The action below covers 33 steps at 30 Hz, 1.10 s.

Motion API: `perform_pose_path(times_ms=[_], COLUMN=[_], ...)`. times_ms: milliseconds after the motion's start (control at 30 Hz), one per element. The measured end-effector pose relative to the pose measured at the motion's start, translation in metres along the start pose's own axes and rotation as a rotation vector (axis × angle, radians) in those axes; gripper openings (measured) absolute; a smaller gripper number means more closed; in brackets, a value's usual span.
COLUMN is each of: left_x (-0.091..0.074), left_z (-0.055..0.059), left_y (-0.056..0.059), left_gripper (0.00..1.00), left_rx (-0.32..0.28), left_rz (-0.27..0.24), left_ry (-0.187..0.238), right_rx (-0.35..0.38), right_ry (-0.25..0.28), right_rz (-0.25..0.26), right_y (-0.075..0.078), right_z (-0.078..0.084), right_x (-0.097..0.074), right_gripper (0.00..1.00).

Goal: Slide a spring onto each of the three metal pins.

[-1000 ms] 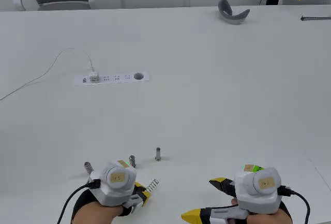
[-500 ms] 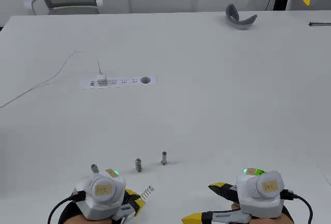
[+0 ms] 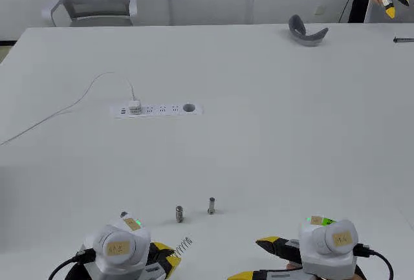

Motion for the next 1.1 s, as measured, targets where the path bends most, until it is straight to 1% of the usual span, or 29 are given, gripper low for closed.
perform_pose_path(times_ms=[167, 233, 367, 433, 467, 533, 667, 733, 800, 900, 967, 1100], left_x=[-0.005, -0.006, -0.006, -0.004, -0.003, -0.001, 0.003, 0.005, 0.006, 0.007, 0.007, 0.008], left_z=[-0.006, -0.008, -0.011, -0.012, -0.013, -0.013, -0.015, -0.016, -0.018, -0.02, -0.021, -0.023], left_y=[0.003, 0.005, 0.009, 0.012, 0.015, 0.02, 0.028, 0.031, 0.034, 0.036, 0.036, 0.038], left_gripper=[0.11, 0.11, 0.11, 0.11, 0.11, 0.11, 0.11, 0.11, 0.11, 0.11, 0.11, 0.11], left_rx=[0.02, 0.033, 0.047, 0.056, 0.069, 0.084, 0.101, 0.11, 0.114, 0.124, 0.126, 0.136], left_rz=[0.006, 0.011, 0.02, 0.024, 0.028, 0.035, 0.052, 0.061, 0.069, 0.079, 0.082, 0.086], left_ry=[0.012, 0.013, 0.015, 0.013, 0.008, 0.002, 0.0, -0.002, -0.001, -0.001, 0.001, 0.004], right_rx=[-0.001, 0.018, 0.056, 0.066, 0.067, 0.065, 0.068, 0.077, 0.088, 0.098, 0.11, 0.124], right_ry=[-0.001, -0.005, 0.029, 0.037, 0.039, 0.04, 0.044, 0.043, 0.043, 0.039, 0.033, 0.017], right_rz=[-0.019, -0.03, -0.062, -0.072, -0.073, -0.077, -0.111, -0.133, -0.153, -0.171, -0.195, -0.224], right_y=[-0.003, -0.004, -0.005, -0.006, -0.006, -0.007, -0.011, -0.014, -0.017, -0.019, -0.021, -0.025], right_z=[-0.002, -0.004, -0.01, -0.013, -0.014, -0.016, -0.021, -0.023, -0.026, -0.027, -0.028, -0.028], right_x=[0.001, 0.002, 0.002, 0.003, 0.004, 0.007, 0.011, 0.013, 0.015, 0.019, 0.022, 0.025], right_gripper=[0.68, 0.66, 0.59, 0.57, 0.56, 0.56, 0.52, 0.48, 0.46, 0.43, 0.4, 0.32])
Point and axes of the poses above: the centre of the closed fingertips' face, and the gripper's own axes: x roughly forward along the fingers, y roughly to its right, z roughly out of its underside, the point moved 10 cm from there along -x, roughly backward along the fingers, and after that the axes turned 14 degrees about z, right-handed, at the moved point
